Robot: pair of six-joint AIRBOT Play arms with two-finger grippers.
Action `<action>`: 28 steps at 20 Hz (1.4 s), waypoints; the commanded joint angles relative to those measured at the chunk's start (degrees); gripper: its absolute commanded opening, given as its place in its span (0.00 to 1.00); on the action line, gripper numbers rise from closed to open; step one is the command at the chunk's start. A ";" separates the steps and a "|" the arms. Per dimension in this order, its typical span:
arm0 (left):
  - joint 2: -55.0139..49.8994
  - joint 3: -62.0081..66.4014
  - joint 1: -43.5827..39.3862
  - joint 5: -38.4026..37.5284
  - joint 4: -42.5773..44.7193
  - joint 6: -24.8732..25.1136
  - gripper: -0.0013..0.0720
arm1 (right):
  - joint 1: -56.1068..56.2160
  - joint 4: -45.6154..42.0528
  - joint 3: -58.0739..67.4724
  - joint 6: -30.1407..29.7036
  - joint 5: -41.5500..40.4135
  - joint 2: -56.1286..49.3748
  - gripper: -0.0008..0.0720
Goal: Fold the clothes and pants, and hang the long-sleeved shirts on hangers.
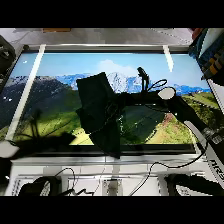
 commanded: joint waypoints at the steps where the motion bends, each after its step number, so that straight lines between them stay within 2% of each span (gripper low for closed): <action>1: 3.67 -11.82 -9.81 2.78 -4.35 -1.36 0.89 | 0.07 -0.63 0.72 0.33 -0.68 -0.02 0.07; 3: 2.99 -12.22 -16.37 8.15 -4.50 -2.10 0.89 | 0.07 -0.66 0.72 0.33 -0.74 -0.02 0.07; 6: -0.68 -12.22 -26.82 20.76 -5.27 -6.29 0.89 | 0.07 -0.63 0.72 0.33 -0.72 -0.02 0.07; 10: -11.74 -11.69 -40.33 35.28 -12.20 -6.21 0.89 | 0.07 -0.63 0.72 0.33 -0.96 -0.02 0.07; 13: -21.22 -7.93 -48.57 44.98 -12.31 -6.21 0.89 | 0.07 -0.63 0.72 0.33 -0.96 -0.02 0.07; 15: -27.34 -4.66 -51.19 49.94 -12.33 -6.27 0.89 | 0.07 -0.63 0.72 0.35 -0.96 -0.02 0.07; 18: -36.17 -0.22 -51.54 51.89 -15.87 -6.27 0.89 | 0.07 -0.61 0.72 0.35 -0.96 -0.02 0.07; 22: -43.39 7.21 -51.56 51.98 -16.09 -5.40 0.89 | 0.07 -0.61 0.72 0.35 -1.05 -0.02 0.07; 23: -44.70 8.92 -51.56 52.11 -15.89 -5.38 0.82 | 0.07 -0.61 0.72 0.33 -1.16 -0.02 0.07; 28: -48.43 11.47 -51.30 52.26 -15.63 -5.35 0.07 | -0.28 -0.48 0.72 0.35 -1.46 0.02 0.07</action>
